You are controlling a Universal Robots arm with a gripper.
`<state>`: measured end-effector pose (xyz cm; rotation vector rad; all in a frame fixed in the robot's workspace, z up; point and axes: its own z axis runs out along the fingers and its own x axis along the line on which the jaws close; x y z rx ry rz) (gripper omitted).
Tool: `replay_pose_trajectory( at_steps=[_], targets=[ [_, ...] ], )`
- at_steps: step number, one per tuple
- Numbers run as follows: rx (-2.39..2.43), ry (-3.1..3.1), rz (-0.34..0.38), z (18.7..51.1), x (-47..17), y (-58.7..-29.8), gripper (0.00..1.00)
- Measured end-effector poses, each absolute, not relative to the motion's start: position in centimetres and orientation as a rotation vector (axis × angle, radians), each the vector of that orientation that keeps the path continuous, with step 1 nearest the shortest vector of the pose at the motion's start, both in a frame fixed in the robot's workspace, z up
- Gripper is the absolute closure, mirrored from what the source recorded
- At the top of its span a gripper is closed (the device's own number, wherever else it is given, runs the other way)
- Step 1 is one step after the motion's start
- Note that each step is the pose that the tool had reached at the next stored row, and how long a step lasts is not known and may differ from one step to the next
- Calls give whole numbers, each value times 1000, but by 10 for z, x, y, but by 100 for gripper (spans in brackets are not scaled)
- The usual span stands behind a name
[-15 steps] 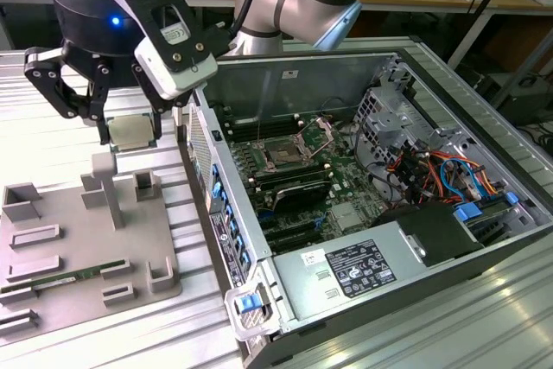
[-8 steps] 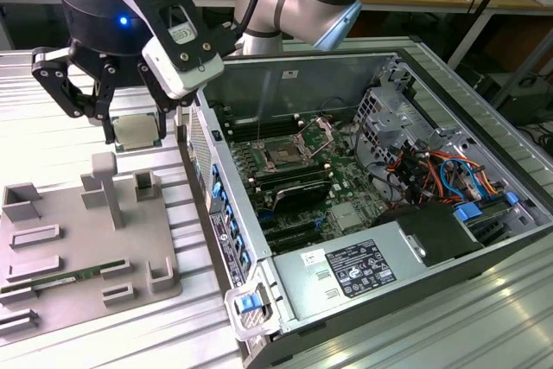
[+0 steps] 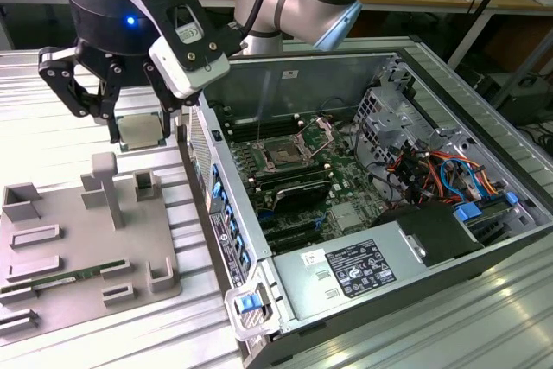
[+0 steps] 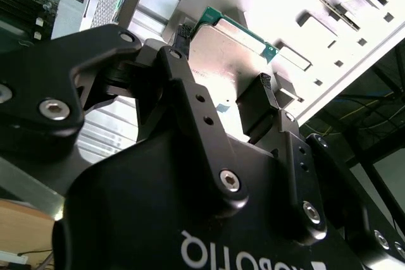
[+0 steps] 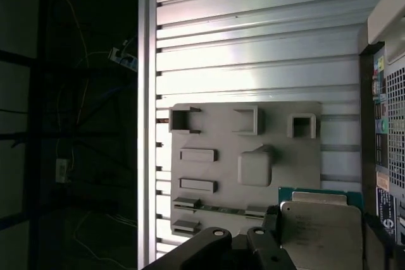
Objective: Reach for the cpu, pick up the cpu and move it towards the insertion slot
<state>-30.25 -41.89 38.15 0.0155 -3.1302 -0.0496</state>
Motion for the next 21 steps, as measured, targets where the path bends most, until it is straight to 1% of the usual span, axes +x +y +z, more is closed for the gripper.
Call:
replay_pose_trajectory(
  at_steps=[21],
  targets=[
    [16, -3130, -50, 382, -288, -419, 45]
  ],
)
